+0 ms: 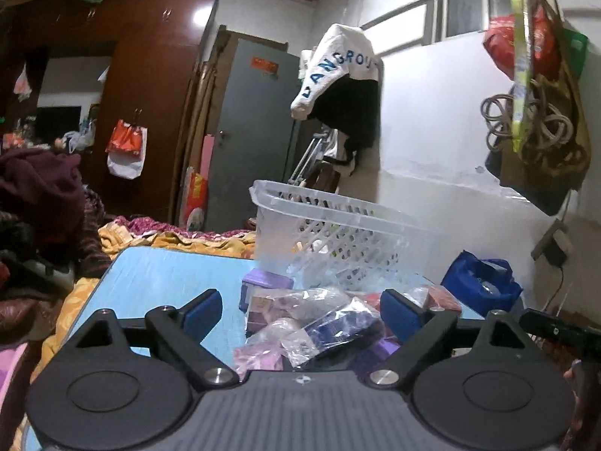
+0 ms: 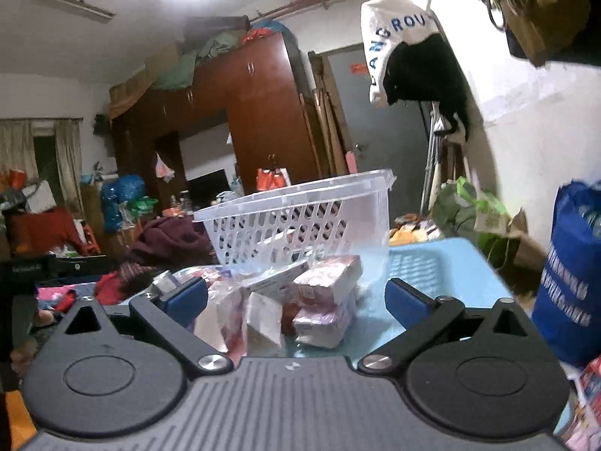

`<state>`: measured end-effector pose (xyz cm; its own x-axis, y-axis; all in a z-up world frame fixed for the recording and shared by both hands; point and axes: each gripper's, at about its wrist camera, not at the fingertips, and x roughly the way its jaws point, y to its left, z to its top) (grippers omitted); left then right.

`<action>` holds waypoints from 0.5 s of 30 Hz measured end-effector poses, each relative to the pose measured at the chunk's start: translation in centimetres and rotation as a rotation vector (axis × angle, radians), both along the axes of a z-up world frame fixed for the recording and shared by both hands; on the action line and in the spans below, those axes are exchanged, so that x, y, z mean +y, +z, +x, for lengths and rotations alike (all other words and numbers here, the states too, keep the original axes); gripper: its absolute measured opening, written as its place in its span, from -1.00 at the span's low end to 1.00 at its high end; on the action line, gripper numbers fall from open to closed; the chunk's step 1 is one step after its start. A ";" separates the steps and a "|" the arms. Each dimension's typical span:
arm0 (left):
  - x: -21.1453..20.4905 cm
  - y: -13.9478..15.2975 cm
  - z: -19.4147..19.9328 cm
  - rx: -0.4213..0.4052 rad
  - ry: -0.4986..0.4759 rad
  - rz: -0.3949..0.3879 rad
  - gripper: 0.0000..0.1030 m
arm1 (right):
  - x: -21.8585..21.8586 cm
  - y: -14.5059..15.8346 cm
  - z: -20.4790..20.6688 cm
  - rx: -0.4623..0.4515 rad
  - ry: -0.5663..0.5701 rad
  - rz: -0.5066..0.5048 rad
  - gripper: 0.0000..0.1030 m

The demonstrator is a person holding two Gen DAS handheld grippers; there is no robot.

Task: Organize objects
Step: 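Grasp the dark blue pouch with the left gripper while the right grasps a clear bag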

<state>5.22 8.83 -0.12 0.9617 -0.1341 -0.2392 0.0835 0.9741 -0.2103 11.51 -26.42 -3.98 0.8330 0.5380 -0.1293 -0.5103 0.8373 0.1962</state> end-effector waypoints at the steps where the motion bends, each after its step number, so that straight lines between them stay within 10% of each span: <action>1: 0.1 -0.1 0.1 0.002 -0.004 -0.006 0.81 | 0.2 0.3 0.3 -0.001 0.004 0.006 1.00; 15: -0.9 -1.6 0.1 0.037 -0.016 0.021 0.81 | 0.9 -0.3 -0.4 -0.007 0.032 -0.039 0.99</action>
<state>5.30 7.98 -1.72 0.9499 -0.1435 -0.2775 0.0913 0.9770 -0.1926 11.15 -25.50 -4.30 0.8164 0.5591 -0.1445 -0.5383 0.8274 0.1601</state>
